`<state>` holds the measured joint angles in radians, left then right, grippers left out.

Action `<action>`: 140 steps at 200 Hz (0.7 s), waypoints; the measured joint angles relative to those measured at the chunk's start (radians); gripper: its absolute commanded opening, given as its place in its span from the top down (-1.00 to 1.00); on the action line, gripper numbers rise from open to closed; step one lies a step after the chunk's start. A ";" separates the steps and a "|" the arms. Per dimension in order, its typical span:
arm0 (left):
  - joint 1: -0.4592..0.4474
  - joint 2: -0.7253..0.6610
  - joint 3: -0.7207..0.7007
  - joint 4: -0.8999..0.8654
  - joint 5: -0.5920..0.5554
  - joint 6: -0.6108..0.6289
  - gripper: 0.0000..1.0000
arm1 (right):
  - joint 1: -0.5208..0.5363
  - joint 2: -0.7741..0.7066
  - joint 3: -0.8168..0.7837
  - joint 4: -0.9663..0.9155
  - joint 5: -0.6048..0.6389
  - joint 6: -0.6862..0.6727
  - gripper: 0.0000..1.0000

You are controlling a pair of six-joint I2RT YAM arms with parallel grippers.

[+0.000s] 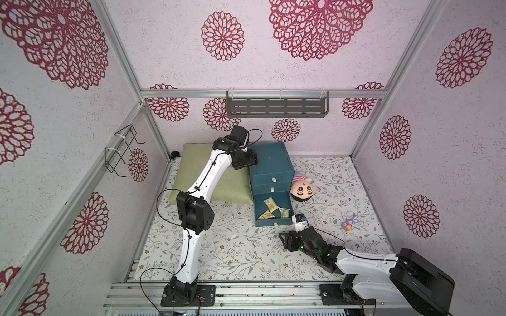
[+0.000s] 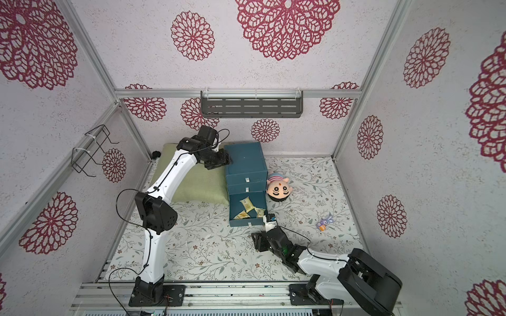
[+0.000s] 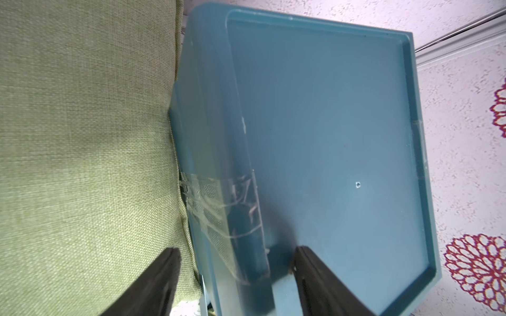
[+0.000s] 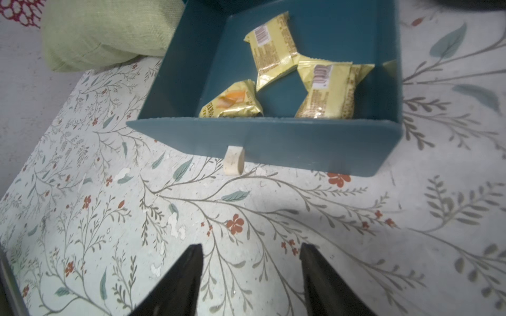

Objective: Place the cookies into the drawer by color
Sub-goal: Close the drawer in the storage box.

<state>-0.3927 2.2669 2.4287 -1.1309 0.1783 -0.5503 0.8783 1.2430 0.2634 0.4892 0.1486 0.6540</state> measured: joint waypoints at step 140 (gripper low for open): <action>0.000 0.000 -0.010 0.010 0.033 0.000 -0.44 | -0.169 0.401 0.279 0.188 0.013 0.012 0.10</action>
<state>-0.3927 2.2669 2.4191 -1.1210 0.2115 -0.5499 0.7090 1.6440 0.5423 0.6769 0.1612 0.6662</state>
